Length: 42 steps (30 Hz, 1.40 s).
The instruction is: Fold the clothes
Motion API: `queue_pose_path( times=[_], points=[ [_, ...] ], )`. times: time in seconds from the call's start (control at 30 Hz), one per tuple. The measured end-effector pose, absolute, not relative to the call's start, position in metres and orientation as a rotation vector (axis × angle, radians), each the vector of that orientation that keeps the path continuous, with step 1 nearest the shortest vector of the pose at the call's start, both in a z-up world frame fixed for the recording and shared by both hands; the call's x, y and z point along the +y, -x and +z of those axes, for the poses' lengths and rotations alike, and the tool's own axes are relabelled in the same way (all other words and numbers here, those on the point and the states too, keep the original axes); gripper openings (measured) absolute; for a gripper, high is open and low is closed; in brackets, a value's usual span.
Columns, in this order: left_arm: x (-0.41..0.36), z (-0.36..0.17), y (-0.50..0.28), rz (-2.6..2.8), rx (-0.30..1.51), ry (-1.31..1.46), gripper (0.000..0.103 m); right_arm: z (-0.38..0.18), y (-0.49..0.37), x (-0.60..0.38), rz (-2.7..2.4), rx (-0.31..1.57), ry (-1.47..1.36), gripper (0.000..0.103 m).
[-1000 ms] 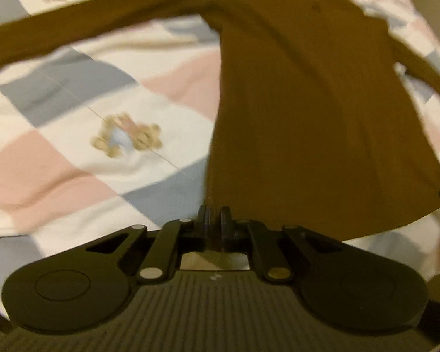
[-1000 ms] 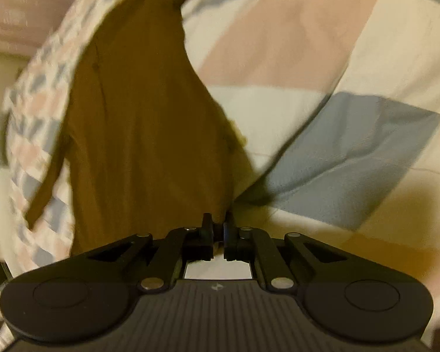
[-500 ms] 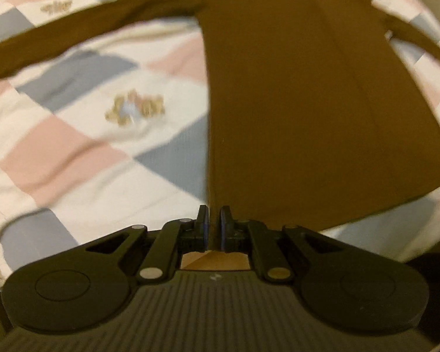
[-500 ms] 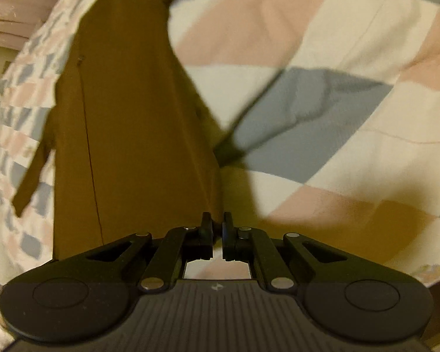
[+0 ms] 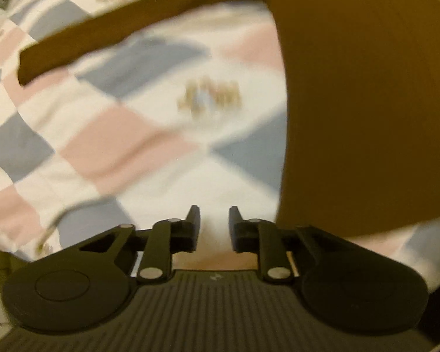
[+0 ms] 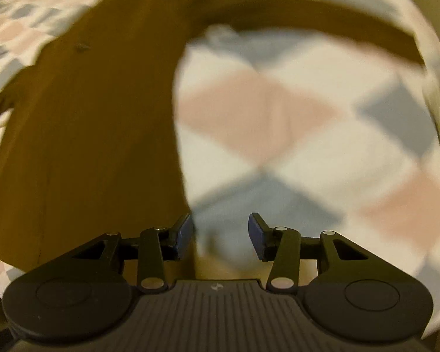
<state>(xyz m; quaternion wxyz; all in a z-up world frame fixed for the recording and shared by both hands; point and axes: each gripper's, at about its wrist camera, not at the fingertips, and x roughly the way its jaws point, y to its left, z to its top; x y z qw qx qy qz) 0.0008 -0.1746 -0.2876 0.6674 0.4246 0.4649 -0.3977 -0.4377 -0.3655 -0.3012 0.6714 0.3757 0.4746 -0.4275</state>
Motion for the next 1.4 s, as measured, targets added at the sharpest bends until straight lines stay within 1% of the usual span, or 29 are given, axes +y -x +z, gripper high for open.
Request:
queue_pose_path(
  times=[0.1,0.2,0.27,0.37,0.47,0.6,0.63,0.67,0.73,0.83,0.9,1.0,1.07,1.1,1.17,1.2,1.23,1.27,1.3,1.33,1.4],
  points=[
    [-0.209,-0.279,0.018,-0.984,1.004,-0.88,0.016,-0.311,0.401,-0.372,-0.84,1.06,-0.778,0.045],
    [-0.239,-0.301,0.052,-1.075,1.023,-0.89,0.019,-0.333,0.375,-0.364,-0.737,1.105,-0.741,0.039],
    [-0.243,-0.32,0.071,-1.101,1.039,-0.929,0.02,-0.348,0.377,-0.357,-0.732,1.173,-0.739,0.039],
    [-0.228,-0.345,0.083,-1.047,1.075,-1.005,0.02,-0.357,0.398,-0.342,-0.749,1.238,-0.755,0.039],
    [-0.201,-0.338,0.079,-0.987,1.124,-0.959,0.02,-0.346,0.42,-0.336,-0.768,1.269,-0.76,0.039],
    [-0.185,-0.313,0.082,-0.948,1.104,-0.901,0.02,-0.316,0.42,-0.339,-0.78,1.182,-0.706,0.04],
    [-0.185,-0.308,0.085,-0.948,1.096,-0.874,0.021,-0.31,0.415,-0.34,-0.771,1.149,-0.691,0.039],
    [-0.187,-0.308,0.09,-0.944,1.088,-0.862,0.025,-0.304,0.409,-0.342,-0.761,1.117,-0.678,0.039],
    [-0.193,-0.313,0.098,-0.923,1.094,-0.856,0.027,-0.307,0.394,-0.34,-0.719,1.099,-0.676,0.04],
    [-0.19,-0.337,0.106,-0.854,1.172,-0.871,0.027,-0.332,0.388,-0.326,-0.674,1.185,-0.73,0.04],
    [-0.184,-0.34,0.116,-0.82,1.18,-0.912,0.027,-0.341,0.393,-0.314,-0.653,1.223,-0.752,0.041],
    [-0.174,-0.321,0.127,-0.8,1.196,-0.936,0.028,-0.329,0.406,-0.301,-0.613,1.25,-0.748,0.043],
    [-0.169,-0.303,0.133,-0.792,1.196,-0.934,0.03,-0.313,0.414,-0.302,-0.644,1.253,-0.77,0.043],
    [-0.169,-0.291,0.135,-0.798,1.179,-0.927,0.031,-0.3,0.419,-0.305,-0.682,1.219,-0.804,0.045],
    [-0.17,-0.263,0.137,-0.821,1.139,-0.903,0.037,-0.274,0.427,-0.313,-0.771,1.124,-0.877,0.055],
    [-0.173,-0.249,0.136,-0.841,1.113,-0.894,0.039,-0.258,0.429,-0.317,-0.825,1.065,-0.911,0.064],
    [-0.177,-0.235,0.135,-0.861,1.087,-0.886,0.041,-0.241,0.43,-0.322,-0.875,0.999,-0.938,0.068],
    [-0.181,-0.222,0.135,-0.881,1.061,-0.877,0.042,-0.223,0.428,-0.325,-0.907,0.938,-0.946,0.07],
    [-0.185,-0.207,0.134,-0.902,1.024,-0.874,0.043,-0.206,0.425,-0.327,-0.938,0.879,-0.953,0.073],
    [-0.189,-0.192,0.133,-0.919,0.983,-0.877,0.047,-0.19,0.421,-0.327,-0.968,0.838,-0.949,0.078],
    [-0.193,-0.162,0.129,-0.942,0.903,-0.861,0.054,-0.164,0.411,-0.327,-0.999,0.786,-0.938,0.083]
  ],
)
